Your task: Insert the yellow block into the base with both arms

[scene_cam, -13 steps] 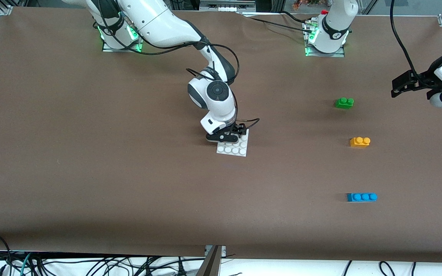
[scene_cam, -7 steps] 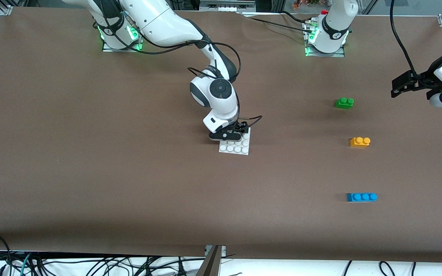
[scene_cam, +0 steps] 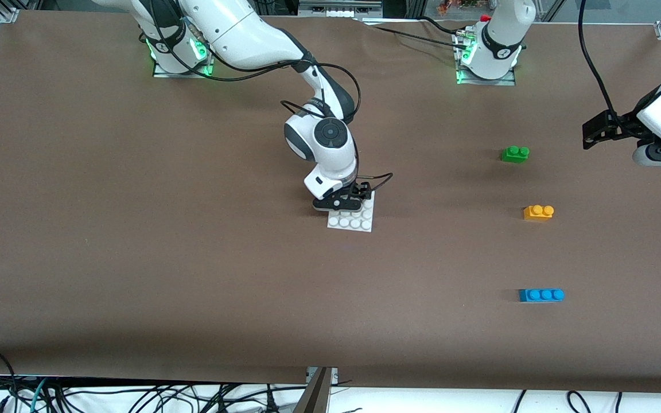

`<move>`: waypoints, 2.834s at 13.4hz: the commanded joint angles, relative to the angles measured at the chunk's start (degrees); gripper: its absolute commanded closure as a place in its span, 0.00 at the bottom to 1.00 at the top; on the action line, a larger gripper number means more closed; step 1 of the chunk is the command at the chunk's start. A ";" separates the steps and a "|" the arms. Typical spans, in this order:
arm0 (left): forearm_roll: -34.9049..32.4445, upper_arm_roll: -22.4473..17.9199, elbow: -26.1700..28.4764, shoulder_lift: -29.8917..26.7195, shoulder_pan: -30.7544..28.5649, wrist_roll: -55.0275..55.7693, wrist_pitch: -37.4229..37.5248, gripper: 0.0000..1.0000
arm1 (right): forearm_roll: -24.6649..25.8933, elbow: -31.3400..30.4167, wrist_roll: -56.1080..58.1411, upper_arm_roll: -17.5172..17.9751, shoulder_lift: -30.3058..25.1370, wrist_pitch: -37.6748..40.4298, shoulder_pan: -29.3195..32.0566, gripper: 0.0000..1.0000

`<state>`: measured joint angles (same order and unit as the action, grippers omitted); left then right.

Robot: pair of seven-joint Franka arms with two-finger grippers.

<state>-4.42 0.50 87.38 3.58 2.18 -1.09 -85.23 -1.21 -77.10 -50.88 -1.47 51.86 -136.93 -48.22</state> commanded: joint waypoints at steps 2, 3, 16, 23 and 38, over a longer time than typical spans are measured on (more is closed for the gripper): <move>-1.64 0.11 -1.51 0.46 0.11 -0.76 0.59 0.00 | 0.24 8.72 4.46 -0.90 0.09 9.56 1.46 0.00; -1.82 0.46 -1.60 0.46 0.11 -0.50 0.76 0.00 | 0.24 8.81 6.04 -1.43 -0.87 10.27 1.63 0.00; 1.77 -0.15 -1.07 5.54 0.19 -0.58 4.43 0.00 | -0.46 8.37 27.39 -8.64 -7.56 16.34 17.26 0.00; 3.54 -0.50 -2.48 8.90 -0.69 -1.29 5.60 0.00 | 0.42 7.67 33.81 -8.81 -11.77 18.19 25.62 0.00; 3.72 -0.68 -2.47 0.02 -3.58 -10.03 5.60 0.00 | 1.12 -10.52 58.51 -8.46 -42.36 26.96 44.43 0.00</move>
<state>-1.64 -0.26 85.01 3.70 -0.31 -4.82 -80.05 -0.74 -84.26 4.04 -11.16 12.70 -111.20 -6.30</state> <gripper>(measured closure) 0.000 0.000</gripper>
